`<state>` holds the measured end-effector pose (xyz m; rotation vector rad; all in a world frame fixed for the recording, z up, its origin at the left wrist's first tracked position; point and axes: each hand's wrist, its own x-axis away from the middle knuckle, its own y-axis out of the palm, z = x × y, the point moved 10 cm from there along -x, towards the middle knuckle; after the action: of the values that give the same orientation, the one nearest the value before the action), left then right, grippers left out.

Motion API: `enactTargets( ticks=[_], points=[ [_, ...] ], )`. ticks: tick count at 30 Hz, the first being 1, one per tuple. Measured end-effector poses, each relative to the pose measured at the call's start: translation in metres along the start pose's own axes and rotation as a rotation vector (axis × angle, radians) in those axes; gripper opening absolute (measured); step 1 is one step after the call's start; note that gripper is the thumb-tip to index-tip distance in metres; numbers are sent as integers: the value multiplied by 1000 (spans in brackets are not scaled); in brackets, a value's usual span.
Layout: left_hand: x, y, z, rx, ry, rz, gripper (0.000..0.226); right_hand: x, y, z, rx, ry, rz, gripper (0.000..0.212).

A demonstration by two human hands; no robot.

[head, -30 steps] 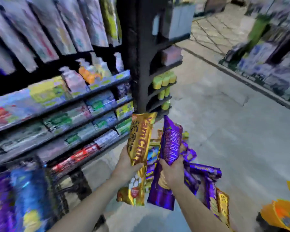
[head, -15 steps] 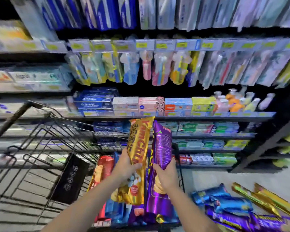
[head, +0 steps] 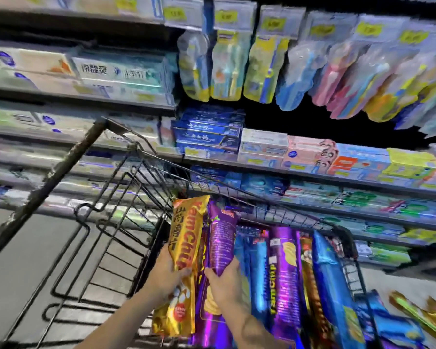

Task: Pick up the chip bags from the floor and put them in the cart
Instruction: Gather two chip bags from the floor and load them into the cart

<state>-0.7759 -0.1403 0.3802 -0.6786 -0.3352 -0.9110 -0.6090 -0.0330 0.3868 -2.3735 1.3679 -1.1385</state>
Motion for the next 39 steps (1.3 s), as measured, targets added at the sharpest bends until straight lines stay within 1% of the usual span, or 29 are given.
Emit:
enactTargets(
  ticks=[3,5,10,12,18,21,24,27,30,32,35,37,39],
  points=[
    [-40,0,-49,-7,-27,23,90,-14,26,9,67,25,1,74],
    [-59,4,-73,-40,-49,34,92,-25,39,15,144,45,-7,80],
    [-71,18,-75,-193,-62,13,104,-51,59,41,259,114,10,83],
    [-75,28,-77,-213,-87,0,103,-62,65,47,334,112,-3,88],
    [-91,40,-116,-134,-162,-27,99,-71,82,58,487,112,-31,94],
    [-92,39,-129,-150,-209,-45,96,-70,82,60,521,126,-22,95],
    [-94,37,-134,-170,-219,-54,96,-70,85,59,490,144,-41,98],
    [-84,30,-116,-255,-190,-34,82,-66,84,56,424,164,-72,96],
    [-71,17,-92,-397,-156,10,71,-59,74,46,423,146,-93,84],
    [-65,9,-70,-432,-140,8,66,-55,61,31,438,93,-93,75],
    [-66,2,-23,-505,-37,15,59,-56,22,-3,469,-51,-27,64],
    [-68,6,23,-566,61,21,51,-57,-12,-24,493,-147,32,60],
    [-66,22,77,-636,172,30,52,-56,-56,-36,518,-197,132,56]
  ],
)
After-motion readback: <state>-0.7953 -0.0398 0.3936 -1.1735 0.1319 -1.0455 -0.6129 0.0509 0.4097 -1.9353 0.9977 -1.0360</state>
